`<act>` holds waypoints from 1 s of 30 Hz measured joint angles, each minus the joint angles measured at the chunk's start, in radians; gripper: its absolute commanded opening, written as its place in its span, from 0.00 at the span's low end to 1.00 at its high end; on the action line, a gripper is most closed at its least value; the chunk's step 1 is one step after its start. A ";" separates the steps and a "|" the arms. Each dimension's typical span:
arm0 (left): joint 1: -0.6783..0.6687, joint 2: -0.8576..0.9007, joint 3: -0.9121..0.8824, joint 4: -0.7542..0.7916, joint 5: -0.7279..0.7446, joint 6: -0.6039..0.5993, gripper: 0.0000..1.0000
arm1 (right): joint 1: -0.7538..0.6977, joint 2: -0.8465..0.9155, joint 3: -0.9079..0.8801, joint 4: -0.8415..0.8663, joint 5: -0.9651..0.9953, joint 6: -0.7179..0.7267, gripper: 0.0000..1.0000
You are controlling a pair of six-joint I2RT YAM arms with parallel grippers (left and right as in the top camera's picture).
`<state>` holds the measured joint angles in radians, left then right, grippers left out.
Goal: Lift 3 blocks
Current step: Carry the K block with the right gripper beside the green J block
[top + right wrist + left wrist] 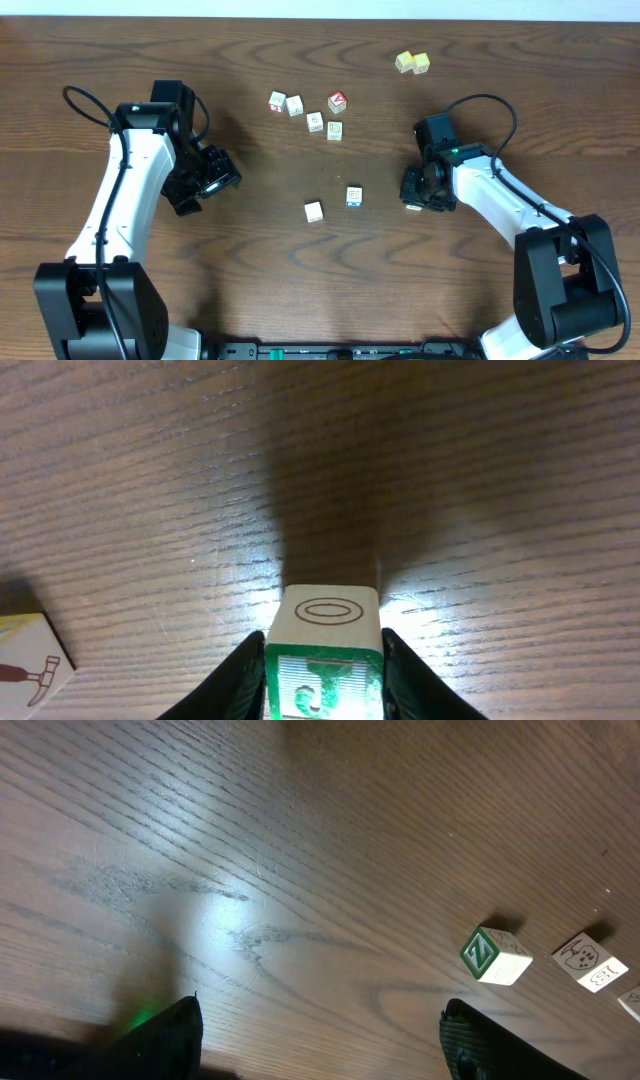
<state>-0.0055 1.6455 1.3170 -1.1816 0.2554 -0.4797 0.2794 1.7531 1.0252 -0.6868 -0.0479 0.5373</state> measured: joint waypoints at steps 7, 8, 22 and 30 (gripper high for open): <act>0.000 0.000 0.000 0.000 0.000 0.000 0.77 | 0.002 0.000 0.000 0.047 -0.049 -0.014 0.27; 0.000 0.000 0.000 0.000 0.000 0.000 0.76 | 0.006 0.000 -0.001 0.068 -0.069 -0.022 0.26; 0.000 0.000 0.000 0.000 0.000 0.000 0.77 | 0.170 0.000 -0.001 0.136 -0.067 -0.053 0.26; 0.000 0.000 0.000 0.000 0.000 0.000 0.77 | 0.203 0.000 -0.001 0.155 -0.047 -0.052 0.25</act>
<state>-0.0055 1.6455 1.3170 -1.1820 0.2554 -0.4793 0.4820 1.7531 1.0245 -0.5320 -0.0948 0.4850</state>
